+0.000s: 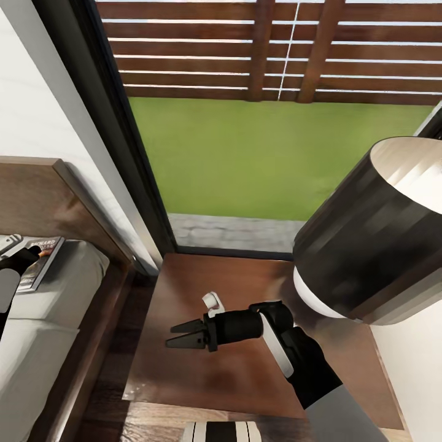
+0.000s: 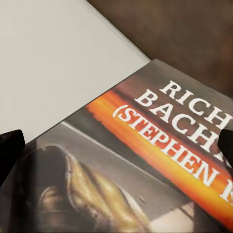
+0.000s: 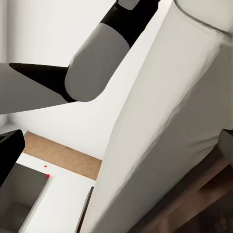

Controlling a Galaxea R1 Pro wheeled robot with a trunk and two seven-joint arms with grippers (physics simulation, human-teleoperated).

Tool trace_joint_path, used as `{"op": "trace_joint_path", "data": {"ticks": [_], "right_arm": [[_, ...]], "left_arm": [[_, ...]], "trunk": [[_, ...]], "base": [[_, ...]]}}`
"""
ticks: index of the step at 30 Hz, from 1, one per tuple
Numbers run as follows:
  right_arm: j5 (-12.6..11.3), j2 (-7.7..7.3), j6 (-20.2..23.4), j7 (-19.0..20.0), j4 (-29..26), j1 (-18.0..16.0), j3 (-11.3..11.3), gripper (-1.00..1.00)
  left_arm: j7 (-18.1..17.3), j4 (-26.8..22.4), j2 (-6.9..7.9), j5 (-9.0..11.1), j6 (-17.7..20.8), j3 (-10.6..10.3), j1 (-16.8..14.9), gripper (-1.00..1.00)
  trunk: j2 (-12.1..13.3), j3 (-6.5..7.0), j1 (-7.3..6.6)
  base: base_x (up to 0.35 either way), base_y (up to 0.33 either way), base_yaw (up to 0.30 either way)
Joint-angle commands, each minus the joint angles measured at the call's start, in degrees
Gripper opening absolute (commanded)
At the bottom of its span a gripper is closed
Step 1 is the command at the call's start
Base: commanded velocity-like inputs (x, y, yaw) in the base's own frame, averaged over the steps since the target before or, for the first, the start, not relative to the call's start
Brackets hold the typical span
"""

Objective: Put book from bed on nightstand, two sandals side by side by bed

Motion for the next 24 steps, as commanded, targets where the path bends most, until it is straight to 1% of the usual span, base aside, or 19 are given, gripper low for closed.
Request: {"op": "trace_joint_path", "data": {"ticks": [1,24], "right_arm": [[-0.23,0.00,0.36,-0.01,0.02,-0.04,0.03,1.00],[-0.23,0.00,0.33,-0.01,0.02,-0.04,0.03,1.00]], "left_arm": [[0.43,1.54,0.01,0.83,0.23,0.00,0.03,1.00],[0.43,1.57,0.01,0.83,0.15,0.00,0.03,1.00]], "trunk": [[-0.01,-0.04,0.00],[-0.01,-0.04,0.00]], "base": [[0.000,0.000,0.000],[0.000,0.000,0.000]]}}
